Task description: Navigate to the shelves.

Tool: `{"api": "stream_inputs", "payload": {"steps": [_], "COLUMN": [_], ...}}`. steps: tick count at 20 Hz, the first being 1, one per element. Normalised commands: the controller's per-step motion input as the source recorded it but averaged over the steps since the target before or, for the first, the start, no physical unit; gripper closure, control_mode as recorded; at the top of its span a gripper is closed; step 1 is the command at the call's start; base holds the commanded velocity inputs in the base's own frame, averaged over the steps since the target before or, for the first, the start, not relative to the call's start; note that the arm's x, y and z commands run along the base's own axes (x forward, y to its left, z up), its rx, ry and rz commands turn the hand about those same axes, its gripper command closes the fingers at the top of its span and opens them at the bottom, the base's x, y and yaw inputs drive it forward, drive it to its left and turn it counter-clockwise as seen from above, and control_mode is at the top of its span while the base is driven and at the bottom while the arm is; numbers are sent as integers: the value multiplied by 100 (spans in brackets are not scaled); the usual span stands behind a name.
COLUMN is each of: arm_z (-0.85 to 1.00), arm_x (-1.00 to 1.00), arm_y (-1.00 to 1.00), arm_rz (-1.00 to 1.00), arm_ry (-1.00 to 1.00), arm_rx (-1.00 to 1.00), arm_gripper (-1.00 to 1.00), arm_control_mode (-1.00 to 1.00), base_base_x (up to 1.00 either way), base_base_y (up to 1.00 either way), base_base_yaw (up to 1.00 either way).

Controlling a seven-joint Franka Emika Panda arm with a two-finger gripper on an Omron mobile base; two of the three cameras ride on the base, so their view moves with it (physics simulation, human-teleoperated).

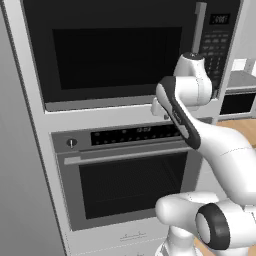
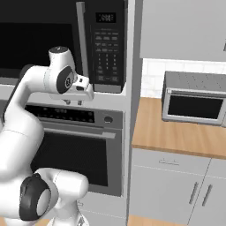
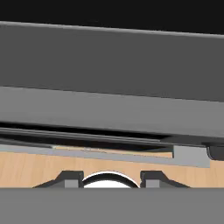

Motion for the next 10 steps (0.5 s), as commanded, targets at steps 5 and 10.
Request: {"api": "stream_inputs", "payload": {"steps": [5,10], "arm_z": [0,0], "arm_x": [-64,-93], "arm_y": [0,0], "arm_rz": [1,0], "arm_ry": [-2,-21], "arm_rx": [0,0], "arm_gripper": [-100,-100], "arm_control_mode": [-100,-100], "base_base_x": [0,0], "base_base_y": [0,0], "base_base_yaw": [0,0]}}
